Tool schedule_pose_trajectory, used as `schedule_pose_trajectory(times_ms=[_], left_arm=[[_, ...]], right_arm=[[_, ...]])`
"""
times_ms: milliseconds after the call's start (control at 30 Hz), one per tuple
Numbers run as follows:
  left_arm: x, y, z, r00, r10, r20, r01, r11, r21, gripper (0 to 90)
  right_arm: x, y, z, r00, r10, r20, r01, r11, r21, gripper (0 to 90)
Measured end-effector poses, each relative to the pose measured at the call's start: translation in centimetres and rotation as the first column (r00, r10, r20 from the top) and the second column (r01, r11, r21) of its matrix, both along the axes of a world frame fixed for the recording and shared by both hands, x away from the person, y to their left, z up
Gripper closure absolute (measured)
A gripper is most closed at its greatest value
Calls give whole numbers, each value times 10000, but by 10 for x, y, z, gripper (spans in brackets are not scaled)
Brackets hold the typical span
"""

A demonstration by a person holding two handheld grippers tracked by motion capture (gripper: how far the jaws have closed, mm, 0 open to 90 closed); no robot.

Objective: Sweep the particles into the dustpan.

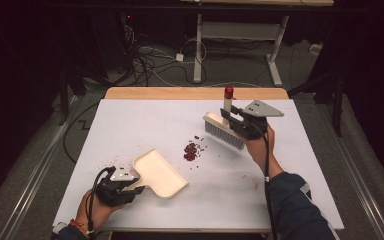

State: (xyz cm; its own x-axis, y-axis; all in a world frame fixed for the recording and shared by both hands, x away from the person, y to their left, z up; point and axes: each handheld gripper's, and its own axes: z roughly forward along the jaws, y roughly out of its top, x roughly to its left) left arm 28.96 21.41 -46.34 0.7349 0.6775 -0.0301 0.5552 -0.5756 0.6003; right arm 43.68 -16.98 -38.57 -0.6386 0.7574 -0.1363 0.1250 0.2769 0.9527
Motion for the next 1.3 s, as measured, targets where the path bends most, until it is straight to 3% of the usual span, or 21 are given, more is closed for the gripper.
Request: schedule_pose_trajectory(times_ms=[300, 367, 433, 467, 700, 800, 867, 1167, 1300], left_arm=[[0, -5, -2, 9999, -111, 49, 111, 9999, -2, 638], [0, -6, -2, 9999, -125, 41, 125, 9999, -5, 638], [0, -7, -3, 9999, -135, 40, 135, 9999, -5, 637], [1, -8, -3, 9999, -141, 35, 141, 9999, -11, 637], [0, -12, -5, 9999, -66, 80, 67, 9999, -75, 637], [0, -16, -5, 9999, 13, 139, -12, 10000, -62, 637], [-1, -17, -5, 9999, 15, 167, -15, 10000, -42, 637], [0, -18, -6, 9999, -13, 153, 13, 10000, 26, 637], [0, -16, -5, 9999, 3, 137, -3, 10000, -41, 637]], right_arm=[[18, 23, -12, 9996, -243, 120, 246, 9995, -211, 702], [21, 28, -16, 9997, -43, 230, 48, 9997, -228, 703], [21, 35, -23, 9985, 539, 29, -539, 9985, -48, 703], [21, 35, -23, 9985, 539, 29, -539, 9985, -48, 703], [2, 47, -25, 9927, 1204, 38, -1202, 9924, -244, 697], [-6, 48, -24, 9860, 1653, -201, -1649, 9861, 202, 702], [-16, 54, -24, 9833, 1820, 45, -1817, 9827, -346, 701], [-33, 60, -26, 9815, 1903, 185, -1880, 9781, -896, 698], [-36, 61, -25, 9853, 1642, 478, -1580, 9809, -1131, 701]])
